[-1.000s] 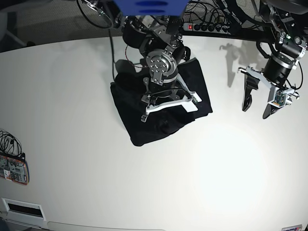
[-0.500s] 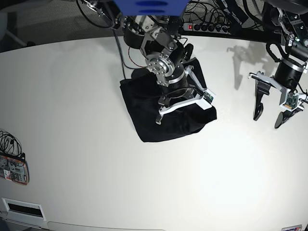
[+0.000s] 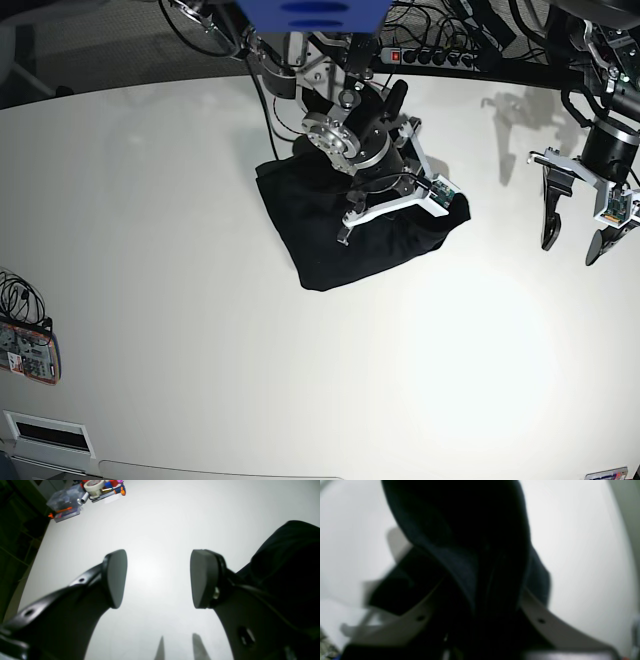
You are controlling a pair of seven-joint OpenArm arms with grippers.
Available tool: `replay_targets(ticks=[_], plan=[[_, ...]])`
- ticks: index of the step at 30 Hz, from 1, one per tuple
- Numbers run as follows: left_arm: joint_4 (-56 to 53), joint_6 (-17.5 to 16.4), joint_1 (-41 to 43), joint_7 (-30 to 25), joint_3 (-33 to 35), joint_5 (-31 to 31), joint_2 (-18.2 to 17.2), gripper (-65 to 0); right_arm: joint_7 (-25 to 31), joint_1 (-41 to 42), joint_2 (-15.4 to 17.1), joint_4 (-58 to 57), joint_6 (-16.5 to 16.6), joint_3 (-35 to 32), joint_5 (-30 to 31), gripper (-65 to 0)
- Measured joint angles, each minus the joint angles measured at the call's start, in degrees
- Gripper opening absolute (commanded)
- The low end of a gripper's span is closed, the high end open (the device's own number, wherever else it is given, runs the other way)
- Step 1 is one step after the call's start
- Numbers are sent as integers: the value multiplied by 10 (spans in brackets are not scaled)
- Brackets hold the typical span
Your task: Fold the T-shirt properly
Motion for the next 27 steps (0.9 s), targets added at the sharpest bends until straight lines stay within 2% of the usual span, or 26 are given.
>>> replay_targets(ticks=[1,4,8,12,16,22,27], plan=[[0,0,0,0,0,0,0,-272,0,0,0,0,0,0,8,-449],[0,0,0,0,0,0,0,-272,0,0,0,0,0,0,22,-305],[0,2,0,0,1,0,1,-272,0,0,0,0,0,0,22,-182],[0,2,0,0,2,0,1,-272,0,0,0,0,0,0,22,-147],[0,2,0,0,2,0,1,-272,0,0,0,0,-2,0,33,-147],[0,1,0,0,1,0,1,-272,0,30,1,-2,-1,12,199,-147],[0,1,0,0,-4,0,1,-272,3,72,0,-2,-8,89,365,-147]])
